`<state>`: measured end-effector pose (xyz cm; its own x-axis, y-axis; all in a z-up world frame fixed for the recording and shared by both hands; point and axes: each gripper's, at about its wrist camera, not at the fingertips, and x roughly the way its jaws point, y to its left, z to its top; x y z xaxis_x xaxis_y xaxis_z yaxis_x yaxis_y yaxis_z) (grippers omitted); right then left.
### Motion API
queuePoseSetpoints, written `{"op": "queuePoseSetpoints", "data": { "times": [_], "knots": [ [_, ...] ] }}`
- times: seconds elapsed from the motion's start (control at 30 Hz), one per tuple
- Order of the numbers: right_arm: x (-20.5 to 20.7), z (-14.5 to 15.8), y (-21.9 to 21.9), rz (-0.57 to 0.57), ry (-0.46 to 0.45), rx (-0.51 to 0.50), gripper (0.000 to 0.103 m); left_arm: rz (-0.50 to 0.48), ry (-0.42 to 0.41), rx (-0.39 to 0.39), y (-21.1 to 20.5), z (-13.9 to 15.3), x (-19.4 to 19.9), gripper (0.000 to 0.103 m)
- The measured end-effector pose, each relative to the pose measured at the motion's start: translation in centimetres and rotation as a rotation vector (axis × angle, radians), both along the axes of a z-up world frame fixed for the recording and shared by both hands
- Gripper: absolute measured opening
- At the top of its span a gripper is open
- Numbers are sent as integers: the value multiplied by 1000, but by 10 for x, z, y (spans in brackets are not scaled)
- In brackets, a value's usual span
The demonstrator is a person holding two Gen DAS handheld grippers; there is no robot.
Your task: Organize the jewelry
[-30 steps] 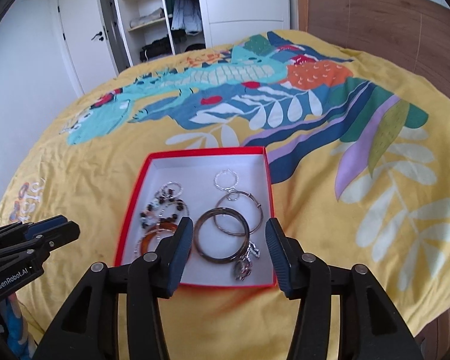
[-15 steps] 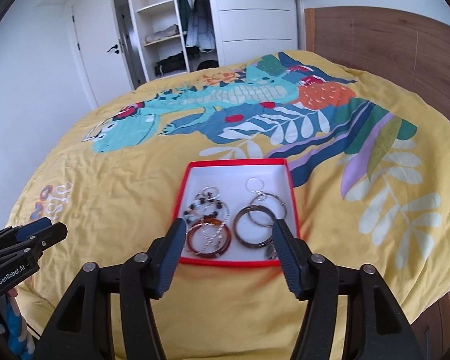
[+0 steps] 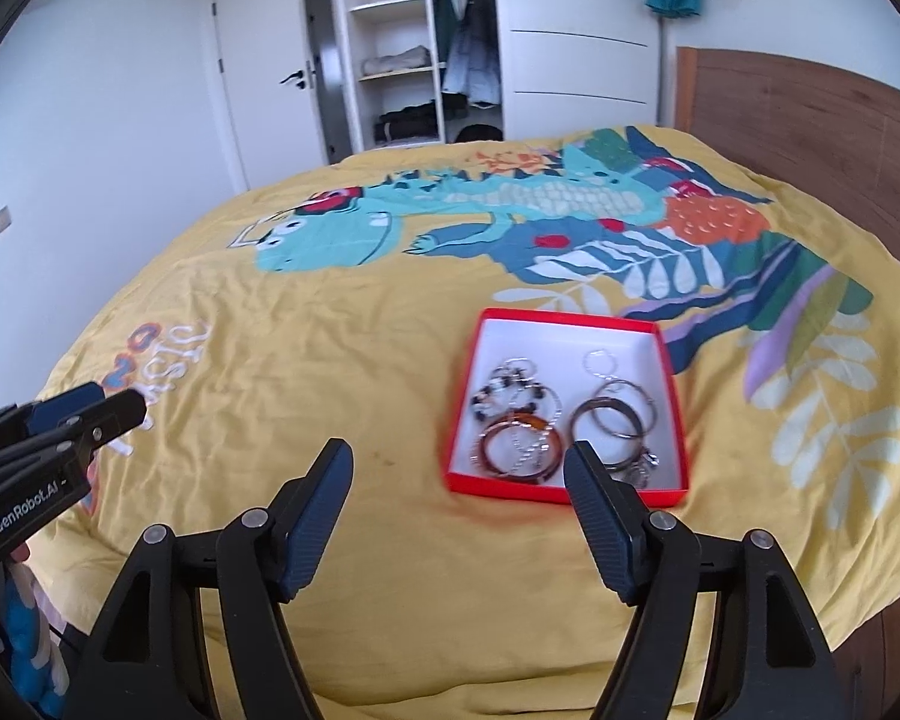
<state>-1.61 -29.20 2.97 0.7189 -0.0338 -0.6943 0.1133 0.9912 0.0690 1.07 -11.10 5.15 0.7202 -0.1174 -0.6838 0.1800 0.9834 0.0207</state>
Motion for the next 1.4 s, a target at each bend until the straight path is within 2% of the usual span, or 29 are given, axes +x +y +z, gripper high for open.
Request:
{"op": "queuePoseSetpoints", "data": {
  "times": [0.43, 0.7, 1.03, 1.4],
  "knots": [
    [-6, -2, 37, 32, 1, -23, 76, 54, -38, -1, 40, -1, -18, 43],
    [-12, -6, 51, 44, 2, -36, 77, 66, -27, -11, 55, -5, -23, 43],
    [-25, -14, 62, 55, 18, -42, 79, 74, -20, -12, 63, -9, -31, 43],
    [-38, -4, 67, 49, -5, -49, 83, 71, -38, -1, 65, -3, -46, 43]
  ]
}}
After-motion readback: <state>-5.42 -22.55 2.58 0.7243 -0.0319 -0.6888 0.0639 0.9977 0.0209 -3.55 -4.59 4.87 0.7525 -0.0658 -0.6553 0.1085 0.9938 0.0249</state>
